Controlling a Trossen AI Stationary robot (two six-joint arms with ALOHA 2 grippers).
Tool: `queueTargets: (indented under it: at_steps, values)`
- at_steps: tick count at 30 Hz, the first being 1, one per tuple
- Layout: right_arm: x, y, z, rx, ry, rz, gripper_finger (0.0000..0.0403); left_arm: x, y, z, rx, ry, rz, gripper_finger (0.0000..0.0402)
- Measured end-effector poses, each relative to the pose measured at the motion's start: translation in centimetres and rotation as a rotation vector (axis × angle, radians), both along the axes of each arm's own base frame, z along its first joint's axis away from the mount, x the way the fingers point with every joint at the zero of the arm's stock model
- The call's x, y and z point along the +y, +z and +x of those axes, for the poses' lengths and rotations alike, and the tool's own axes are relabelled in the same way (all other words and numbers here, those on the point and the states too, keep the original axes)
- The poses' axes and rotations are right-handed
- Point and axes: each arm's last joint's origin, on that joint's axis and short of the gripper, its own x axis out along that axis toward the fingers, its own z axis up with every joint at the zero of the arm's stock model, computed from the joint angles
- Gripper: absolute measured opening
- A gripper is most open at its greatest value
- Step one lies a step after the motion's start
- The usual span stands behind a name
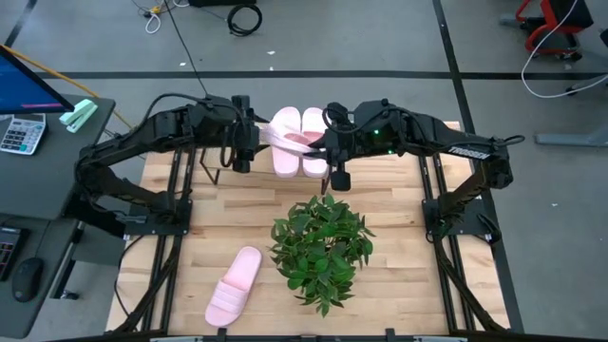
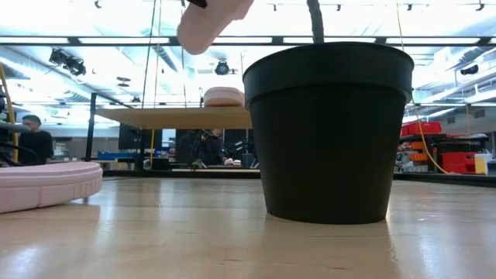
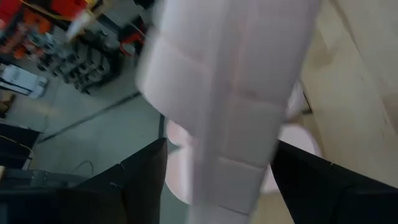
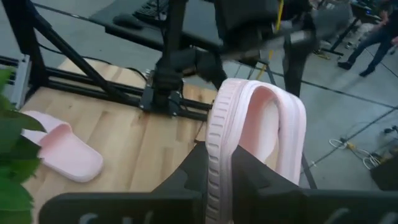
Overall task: Pick and place slides into the shelf
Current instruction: Put the pink slide on the shelf
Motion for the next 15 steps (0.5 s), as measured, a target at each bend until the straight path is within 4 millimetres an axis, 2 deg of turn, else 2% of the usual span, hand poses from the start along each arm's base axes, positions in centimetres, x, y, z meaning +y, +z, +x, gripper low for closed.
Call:
queueTargets:
  at_steps: [9,12,15]
  values:
    - [0.5,0.1,0.0,-0.014,0.032,0.034,0.0039,0.5,-1.6,1.9,0.075,0.010,-0.009,0.0272]
    - [0.5,0.1,0.0,-0.010,0.028,0.037,0.0039,0.6,-1.7,2.1,0.081,0.041,0.023,0.0243]
    - [0.5,0.0,0.0,-0.004,0.027,0.036,0.0039,0.7,-1.6,2.0,0.087,0.068,0.045,0.0197]
